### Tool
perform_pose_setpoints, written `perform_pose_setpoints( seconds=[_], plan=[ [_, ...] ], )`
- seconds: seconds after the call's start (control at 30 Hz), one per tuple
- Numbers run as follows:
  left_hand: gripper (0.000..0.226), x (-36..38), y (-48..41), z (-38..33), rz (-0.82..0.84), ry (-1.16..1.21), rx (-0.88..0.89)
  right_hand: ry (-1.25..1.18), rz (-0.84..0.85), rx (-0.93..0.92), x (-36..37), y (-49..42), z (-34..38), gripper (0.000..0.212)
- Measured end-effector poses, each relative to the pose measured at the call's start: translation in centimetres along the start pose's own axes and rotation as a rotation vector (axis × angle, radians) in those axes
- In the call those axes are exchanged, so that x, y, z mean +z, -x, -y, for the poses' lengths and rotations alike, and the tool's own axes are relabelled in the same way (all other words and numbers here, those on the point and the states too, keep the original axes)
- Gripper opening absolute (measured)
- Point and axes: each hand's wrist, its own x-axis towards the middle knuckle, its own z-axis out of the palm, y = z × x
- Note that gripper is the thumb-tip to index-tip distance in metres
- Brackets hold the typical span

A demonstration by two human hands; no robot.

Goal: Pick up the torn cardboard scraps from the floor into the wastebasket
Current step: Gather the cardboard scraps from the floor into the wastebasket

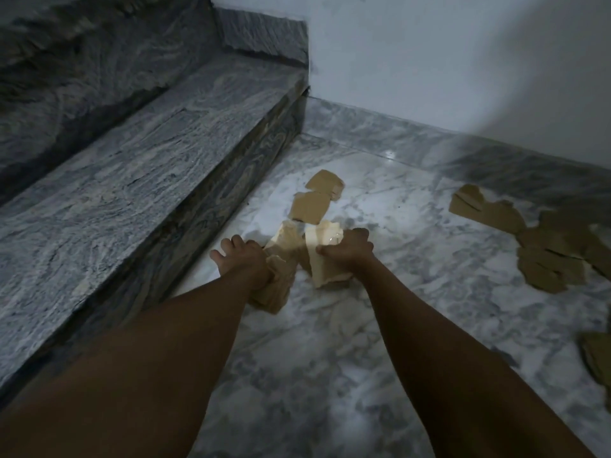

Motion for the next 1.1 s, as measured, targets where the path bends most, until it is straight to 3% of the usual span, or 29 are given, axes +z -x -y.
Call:
perform_pose_setpoints(
  seconds=[0.2, 0.37, 0.47, 0.57, 0.6, 0.7, 0.73, 0.87, 0.97, 1.1],
  plan=[
    [0.060, -0.1, -0.4, -0.3, 0.032, 0.024, 0.000, 0.061, -0.042, 0.148, 1.5, -0.6, 2.2, 0.094],
    [0.058, -0.1, -0.8, -0.3, 0.058, 0.017, 0.005, -0.196, -0.038, 0.120, 1.6, -1.1, 1.6, 0.095],
    [0.063, -0.4, -0.7, -0.4, 0.073, 0.012, 0.019, -0.191, 0.013, 0.019, 0.9, -0.7, 0.8, 0.079],
    [0.068, -0.5, -0.5, -0.2, 0.105, 0.054, 0.019, -0.249, 0.015, 0.063, 0.0, -0.9, -1.2, 0.073],
    [0.066, -0.5, -0.6, -0.2, 0.135, 0.101, 0.027, -0.235, 0.021, 0.100, -0.4, -1.7, -2.9, 0.083],
    [0.068, -1.8, -1.4, -1.1, 0.254, 0.271, 0.074, -0.059, -0.040, 0.256, -2.4, -4.5, -8.0, 0.142],
    [0.070, -2.8, -1.8, -1.9, 0.268, 0.313, 0.110, -0.038, -0.067, 0.287, -3.5, -5.1, -9.5, 0.143],
    [0.077, -6.1, -5.2, -7.3, 0.212, 0.477, 0.289, -0.026, -0.160, 0.320, -7.3, -2.8, -10.8, 0.131],
    [0.052, -7.6, -6.7, -10.6, 0.137, 0.413, 0.210, 0.028, -0.133, 0.267, -7.3, -2.6, -11.0, 0.116],
    [0.061, -6.8, -8.8, -12.8, 0.100, 0.290, 0.145, -0.001, -0.124, 0.248, -7.5, -2.9, -11.6, 0.111]
  ],
)
